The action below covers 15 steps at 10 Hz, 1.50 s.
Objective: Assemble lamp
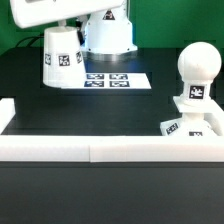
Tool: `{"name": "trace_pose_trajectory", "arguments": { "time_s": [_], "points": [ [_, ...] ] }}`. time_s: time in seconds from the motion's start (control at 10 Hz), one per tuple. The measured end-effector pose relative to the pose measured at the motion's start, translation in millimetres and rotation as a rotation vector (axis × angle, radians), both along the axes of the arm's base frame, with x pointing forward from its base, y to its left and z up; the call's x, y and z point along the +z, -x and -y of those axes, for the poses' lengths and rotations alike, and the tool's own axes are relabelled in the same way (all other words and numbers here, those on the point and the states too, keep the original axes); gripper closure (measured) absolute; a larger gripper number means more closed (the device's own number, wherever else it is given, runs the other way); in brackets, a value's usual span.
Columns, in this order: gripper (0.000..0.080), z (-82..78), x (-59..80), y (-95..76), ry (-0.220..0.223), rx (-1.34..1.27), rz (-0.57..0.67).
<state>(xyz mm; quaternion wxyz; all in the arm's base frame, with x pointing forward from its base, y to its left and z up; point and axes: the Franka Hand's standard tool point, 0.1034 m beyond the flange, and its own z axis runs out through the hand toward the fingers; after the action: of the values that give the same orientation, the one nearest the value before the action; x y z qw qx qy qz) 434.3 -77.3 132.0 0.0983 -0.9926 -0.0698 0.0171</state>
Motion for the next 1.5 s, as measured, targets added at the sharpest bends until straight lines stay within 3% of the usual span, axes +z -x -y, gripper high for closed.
{"name": "trace_pose_trajectory", "arguments": {
  "time_s": [0.1, 0.7, 1.1, 1.4, 1.5],
  "points": [
    [0.0755, -2.8, 6.1, -6.7, 0.001, 0.010, 0.017],
    [0.0755, -3.4, -2.1, -4.2, -0.003, 0.020, 0.004],
    [0.0755, -40.3, 34.7, -46.5, -0.027, 0.016, 0.014],
    [0.0755, -71.5, 61.2, -78.1, 0.018, 0.019, 0.031],
    [0.0755, -69.6, 58.6, -76.8, 0.016, 0.022, 0.031]
  ]
}}
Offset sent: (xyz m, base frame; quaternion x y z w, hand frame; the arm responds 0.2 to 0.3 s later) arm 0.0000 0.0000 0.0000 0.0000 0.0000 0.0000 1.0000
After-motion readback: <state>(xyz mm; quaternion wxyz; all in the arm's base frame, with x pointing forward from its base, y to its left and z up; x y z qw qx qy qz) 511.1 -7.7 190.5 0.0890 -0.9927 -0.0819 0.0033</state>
